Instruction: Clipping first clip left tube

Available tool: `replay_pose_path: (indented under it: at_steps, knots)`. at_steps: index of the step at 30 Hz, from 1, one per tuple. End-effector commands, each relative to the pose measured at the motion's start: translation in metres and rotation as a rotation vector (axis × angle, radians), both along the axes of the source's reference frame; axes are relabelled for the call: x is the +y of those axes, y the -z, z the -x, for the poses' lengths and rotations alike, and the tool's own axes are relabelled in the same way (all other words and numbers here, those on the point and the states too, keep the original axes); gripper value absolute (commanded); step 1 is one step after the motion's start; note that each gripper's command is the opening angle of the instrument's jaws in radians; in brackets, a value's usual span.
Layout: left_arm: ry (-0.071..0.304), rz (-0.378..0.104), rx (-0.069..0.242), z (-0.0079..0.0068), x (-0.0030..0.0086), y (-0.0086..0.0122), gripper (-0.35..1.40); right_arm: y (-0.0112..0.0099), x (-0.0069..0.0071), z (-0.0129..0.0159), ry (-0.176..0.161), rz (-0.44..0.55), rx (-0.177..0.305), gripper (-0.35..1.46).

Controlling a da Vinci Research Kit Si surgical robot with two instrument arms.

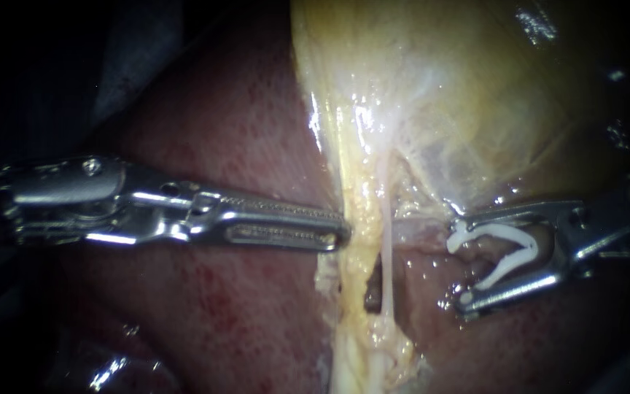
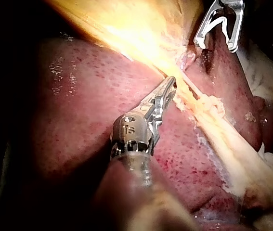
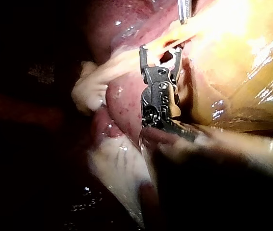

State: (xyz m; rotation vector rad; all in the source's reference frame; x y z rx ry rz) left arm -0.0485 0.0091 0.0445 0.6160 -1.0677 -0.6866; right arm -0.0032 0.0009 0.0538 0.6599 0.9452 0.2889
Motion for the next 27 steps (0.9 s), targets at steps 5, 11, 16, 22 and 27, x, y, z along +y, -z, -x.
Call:
replay_pose_path:
  at_steps: [5,11,16,22,27]
  knots:
    - [-0.001,0.000,-0.001,-0.0002,-0.0001,0.0001,-0.03,0.0000,0.0000,0.0000,0.000,0.000,0.000,0.57]
    - [-0.004,-0.007,-0.004,-0.0012,-0.0004,0.0006,-0.03,0.0004,-0.0005,-0.0003,-0.001,0.001,-0.001,0.57]
    - [-0.011,-0.012,-0.011,-0.0025,-0.0006,0.0018,-0.03,0.0006,-0.0009,-0.0011,-0.004,0.002,-0.003,0.57]
    - [-0.015,-0.019,-0.017,-0.0038,-0.0007,0.0038,-0.03,0.0006,-0.0012,-0.0018,-0.010,-0.001,-0.007,0.57]
    - [-0.016,-0.021,-0.018,-0.0036,-0.0012,0.0051,0.02,0.0001,-0.0018,-0.0024,-0.019,-0.011,-0.015,0.57]
